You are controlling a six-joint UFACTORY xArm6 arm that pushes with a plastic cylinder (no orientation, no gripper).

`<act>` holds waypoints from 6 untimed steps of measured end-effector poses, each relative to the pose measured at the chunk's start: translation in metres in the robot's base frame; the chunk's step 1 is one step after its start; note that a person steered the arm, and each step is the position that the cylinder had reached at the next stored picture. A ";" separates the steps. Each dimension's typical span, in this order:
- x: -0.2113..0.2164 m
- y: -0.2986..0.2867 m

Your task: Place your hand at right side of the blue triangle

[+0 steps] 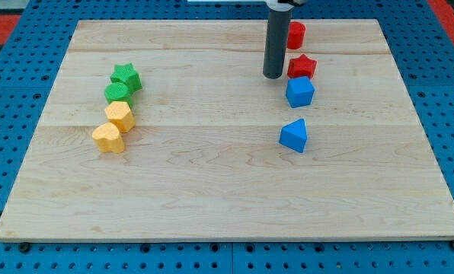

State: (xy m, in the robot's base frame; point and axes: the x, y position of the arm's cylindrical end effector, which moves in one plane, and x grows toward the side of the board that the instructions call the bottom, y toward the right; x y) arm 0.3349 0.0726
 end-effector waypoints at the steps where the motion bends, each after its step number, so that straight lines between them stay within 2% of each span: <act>1: 0.000 -0.009; 3: 0.050 -0.075; 4: 0.120 -0.049; 5: 0.207 -0.035; 6: 0.218 0.016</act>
